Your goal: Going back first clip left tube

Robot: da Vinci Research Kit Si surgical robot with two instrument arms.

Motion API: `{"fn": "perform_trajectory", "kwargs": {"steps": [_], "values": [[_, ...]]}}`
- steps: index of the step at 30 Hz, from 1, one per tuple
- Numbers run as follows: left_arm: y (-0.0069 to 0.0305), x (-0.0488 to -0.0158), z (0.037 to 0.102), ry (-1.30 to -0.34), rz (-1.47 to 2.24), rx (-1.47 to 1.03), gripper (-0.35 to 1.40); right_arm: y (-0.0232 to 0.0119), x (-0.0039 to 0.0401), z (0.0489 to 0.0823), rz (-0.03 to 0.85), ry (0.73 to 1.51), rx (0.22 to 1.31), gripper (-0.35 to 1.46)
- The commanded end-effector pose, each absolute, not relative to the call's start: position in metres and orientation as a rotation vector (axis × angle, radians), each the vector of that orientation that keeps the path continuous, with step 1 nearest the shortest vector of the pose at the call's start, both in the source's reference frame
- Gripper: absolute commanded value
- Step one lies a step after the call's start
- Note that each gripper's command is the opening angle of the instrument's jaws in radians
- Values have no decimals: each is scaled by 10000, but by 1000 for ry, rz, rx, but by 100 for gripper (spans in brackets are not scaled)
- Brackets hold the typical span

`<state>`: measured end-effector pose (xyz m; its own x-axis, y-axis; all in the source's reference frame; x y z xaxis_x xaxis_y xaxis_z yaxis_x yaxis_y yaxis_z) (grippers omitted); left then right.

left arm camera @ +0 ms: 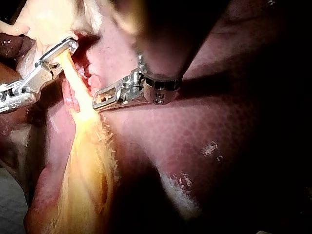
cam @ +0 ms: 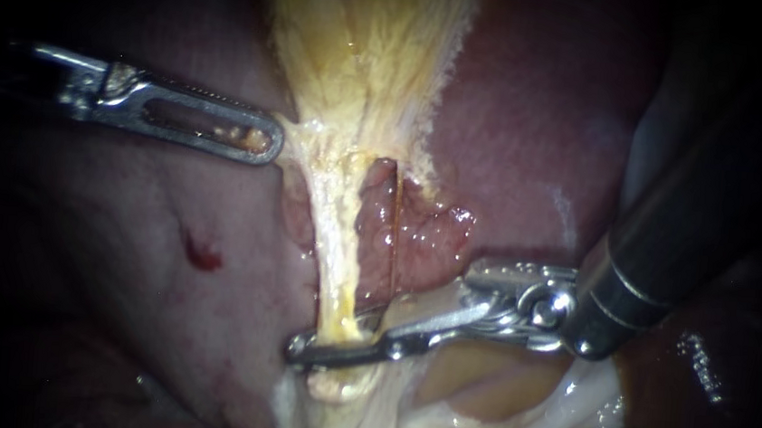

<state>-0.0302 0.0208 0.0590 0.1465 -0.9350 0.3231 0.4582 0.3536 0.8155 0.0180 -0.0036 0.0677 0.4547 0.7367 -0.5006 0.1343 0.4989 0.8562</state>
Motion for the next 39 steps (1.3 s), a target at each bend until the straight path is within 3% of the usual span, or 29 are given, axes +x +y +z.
{"fn": "perform_trajectory", "kwargs": {"steps": [1,13,14,17,19,22,39], "values": [[208,-302,590,-948,-1101,622,-35,-36,180,677,462,1061,1007,-35],[208,-302,590,-948,-1101,622,-35,-35,180,677,465,1075,1011,-35],[208,-302,590,-948,-1101,622,-35,-36,180,677,466,1083,1014,-30],[208,-302,590,-948,-1101,622,-35,-35,183,679,402,1164,974,17],[208,-302,589,-948,-1101,622,-35,-33,187,680,429,1179,950,38],[208,-301,589,-948,-1100,622,-35,-31,192,681,415,1191,921,48],[208,-300,589,-948,-1100,623,-35,-17,158,699,353,1244,786,50]]}}
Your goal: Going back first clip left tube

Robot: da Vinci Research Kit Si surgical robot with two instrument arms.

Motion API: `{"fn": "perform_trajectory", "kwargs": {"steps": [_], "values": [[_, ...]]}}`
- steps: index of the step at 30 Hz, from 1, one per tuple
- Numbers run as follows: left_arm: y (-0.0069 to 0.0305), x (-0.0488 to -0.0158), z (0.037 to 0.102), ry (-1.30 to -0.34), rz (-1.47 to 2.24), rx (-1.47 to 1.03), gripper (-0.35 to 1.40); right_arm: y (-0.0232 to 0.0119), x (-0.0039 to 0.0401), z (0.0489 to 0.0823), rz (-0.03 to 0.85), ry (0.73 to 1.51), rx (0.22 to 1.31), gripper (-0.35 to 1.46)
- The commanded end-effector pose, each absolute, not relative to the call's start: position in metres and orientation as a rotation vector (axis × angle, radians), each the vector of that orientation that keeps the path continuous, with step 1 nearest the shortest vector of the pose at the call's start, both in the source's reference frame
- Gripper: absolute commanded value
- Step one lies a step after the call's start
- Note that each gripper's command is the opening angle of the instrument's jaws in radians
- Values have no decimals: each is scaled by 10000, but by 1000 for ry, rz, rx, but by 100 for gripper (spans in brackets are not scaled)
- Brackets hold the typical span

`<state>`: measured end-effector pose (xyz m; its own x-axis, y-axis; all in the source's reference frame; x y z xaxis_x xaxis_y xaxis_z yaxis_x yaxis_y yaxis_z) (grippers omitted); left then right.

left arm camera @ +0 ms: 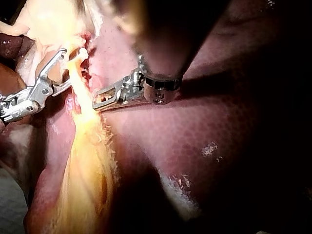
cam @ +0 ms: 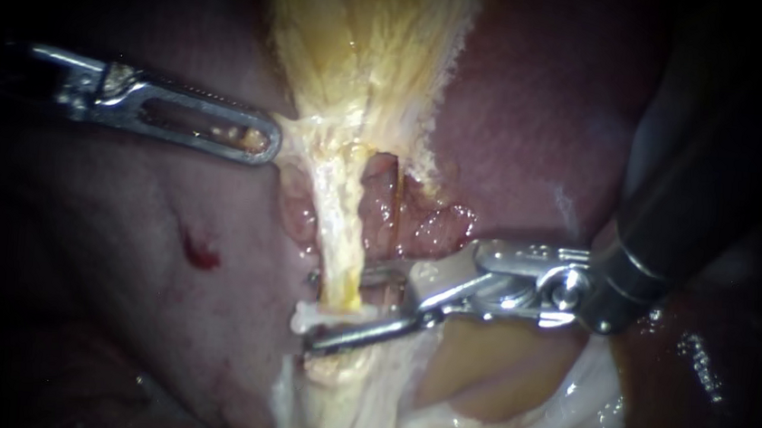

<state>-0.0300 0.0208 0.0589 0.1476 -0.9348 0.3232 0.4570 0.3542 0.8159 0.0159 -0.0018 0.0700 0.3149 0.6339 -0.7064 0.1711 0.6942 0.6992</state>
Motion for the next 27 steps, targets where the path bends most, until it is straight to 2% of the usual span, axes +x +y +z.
{"fn": "perform_trajectory", "kwargs": {"steps": [1,10,22,27], "values": [[208,-300,589,-948,-1100,623,-35,-16,154,700,352,1246,779,50],[208,-299,589,-948,-1099,624,-35,-1,113,685,328,1267,725,50],[208,-298,588,-948,-1099,624,-35,50,20,617,255,1305,579,50],[208,-299,589,-948,-1099,624,-35,53,11,603,233,1276,546,50]]}}
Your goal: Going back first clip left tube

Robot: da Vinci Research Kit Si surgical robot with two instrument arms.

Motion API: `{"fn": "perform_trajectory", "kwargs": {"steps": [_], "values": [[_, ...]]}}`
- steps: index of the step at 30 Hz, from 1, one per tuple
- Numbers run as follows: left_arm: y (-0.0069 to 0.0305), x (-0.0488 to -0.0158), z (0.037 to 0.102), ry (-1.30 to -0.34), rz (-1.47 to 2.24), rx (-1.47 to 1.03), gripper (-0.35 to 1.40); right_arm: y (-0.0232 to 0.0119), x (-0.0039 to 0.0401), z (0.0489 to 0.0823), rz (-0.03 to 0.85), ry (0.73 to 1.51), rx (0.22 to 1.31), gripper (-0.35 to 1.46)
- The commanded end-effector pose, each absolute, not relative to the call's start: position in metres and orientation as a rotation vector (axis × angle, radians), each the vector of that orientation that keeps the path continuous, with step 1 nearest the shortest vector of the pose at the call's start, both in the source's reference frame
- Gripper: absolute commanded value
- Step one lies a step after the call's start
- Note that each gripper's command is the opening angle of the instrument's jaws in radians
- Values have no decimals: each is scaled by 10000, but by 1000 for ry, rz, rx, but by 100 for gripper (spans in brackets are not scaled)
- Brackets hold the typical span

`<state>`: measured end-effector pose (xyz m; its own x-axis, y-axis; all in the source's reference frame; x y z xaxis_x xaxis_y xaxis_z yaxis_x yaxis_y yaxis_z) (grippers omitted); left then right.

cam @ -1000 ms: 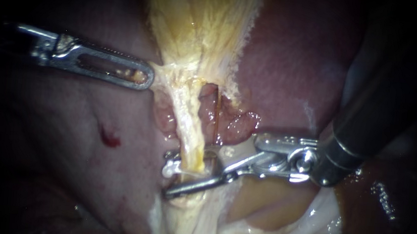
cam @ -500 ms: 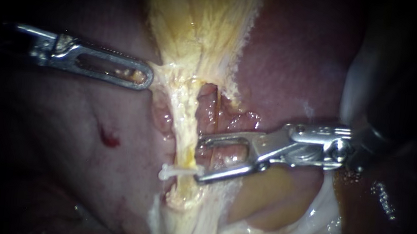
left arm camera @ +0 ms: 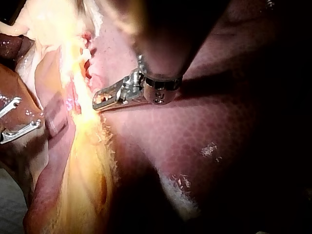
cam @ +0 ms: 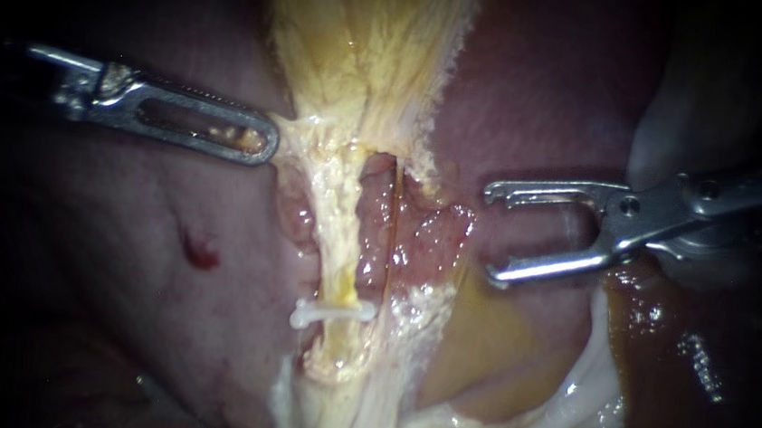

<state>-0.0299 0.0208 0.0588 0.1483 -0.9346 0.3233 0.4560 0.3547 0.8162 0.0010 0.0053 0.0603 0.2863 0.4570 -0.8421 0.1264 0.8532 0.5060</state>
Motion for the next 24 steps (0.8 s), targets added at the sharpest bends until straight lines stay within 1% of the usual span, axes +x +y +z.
{"fn": "perform_trajectory", "kwargs": {"steps": [1,8,18,24], "values": [[208,-299,589,-948,-1099,623,-35,52,12,602,227,1271,541,50],[204,-309,597,-949,-1096,623,-35,47,15,603,214,1275,543,50],[192,-348,630,-937,-1073,632,-35,45,17,605,211,1276,544,50],[187,-356,646,-928,-1068,634,-35,45,17,605,209,1276,547,50]]}}
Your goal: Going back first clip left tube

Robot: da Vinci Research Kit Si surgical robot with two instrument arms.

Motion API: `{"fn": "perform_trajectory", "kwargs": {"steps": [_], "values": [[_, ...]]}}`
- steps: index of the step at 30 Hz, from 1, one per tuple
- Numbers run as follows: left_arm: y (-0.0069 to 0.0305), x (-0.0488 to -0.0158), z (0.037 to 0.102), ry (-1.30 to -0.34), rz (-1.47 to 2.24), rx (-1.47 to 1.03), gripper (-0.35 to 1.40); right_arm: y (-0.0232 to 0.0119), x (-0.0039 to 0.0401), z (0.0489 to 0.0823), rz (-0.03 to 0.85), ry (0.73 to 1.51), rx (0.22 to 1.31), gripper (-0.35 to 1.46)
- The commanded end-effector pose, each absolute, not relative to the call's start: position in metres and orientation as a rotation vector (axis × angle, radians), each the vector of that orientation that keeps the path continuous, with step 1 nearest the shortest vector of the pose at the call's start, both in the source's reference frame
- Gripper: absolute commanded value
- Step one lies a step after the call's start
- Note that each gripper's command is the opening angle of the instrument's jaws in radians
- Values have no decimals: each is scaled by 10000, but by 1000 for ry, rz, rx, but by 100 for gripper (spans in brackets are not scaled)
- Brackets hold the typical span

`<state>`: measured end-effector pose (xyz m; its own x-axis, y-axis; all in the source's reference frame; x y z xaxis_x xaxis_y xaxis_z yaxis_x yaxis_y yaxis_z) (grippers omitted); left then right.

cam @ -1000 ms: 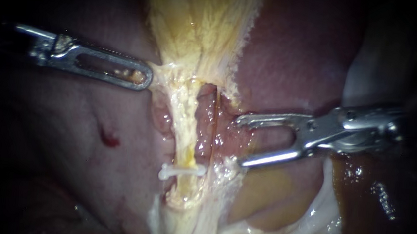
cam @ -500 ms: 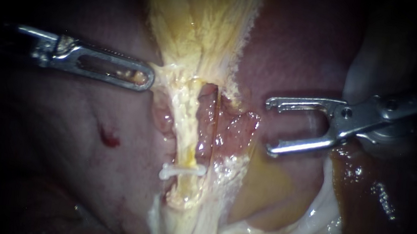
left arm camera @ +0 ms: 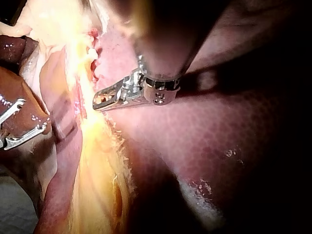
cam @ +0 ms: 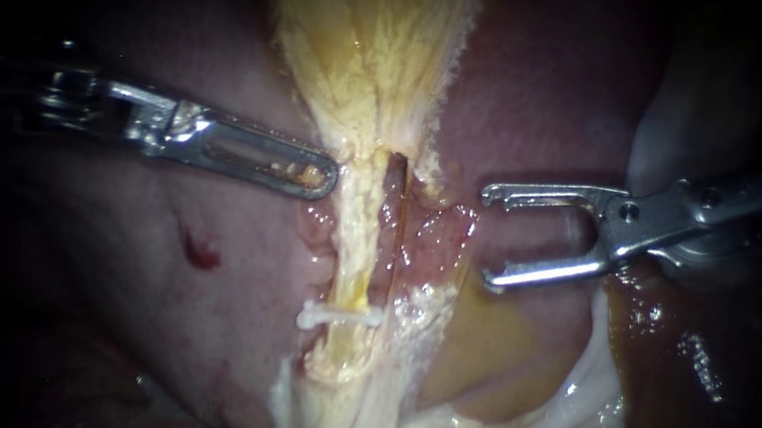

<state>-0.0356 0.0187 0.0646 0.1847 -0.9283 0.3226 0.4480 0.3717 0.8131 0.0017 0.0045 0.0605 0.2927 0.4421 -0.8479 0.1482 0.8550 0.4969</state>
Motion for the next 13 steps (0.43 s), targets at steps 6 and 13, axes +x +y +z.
{"fn": "perform_trajectory", "kwargs": {"steps": [6,13], "values": [[189,-354,650,-924,-1070,637,-35,45,17,605,209,1276,547,50],[189,-354,649,-924,-1070,638,-35,45,17,604,209,1276,547,50]]}}
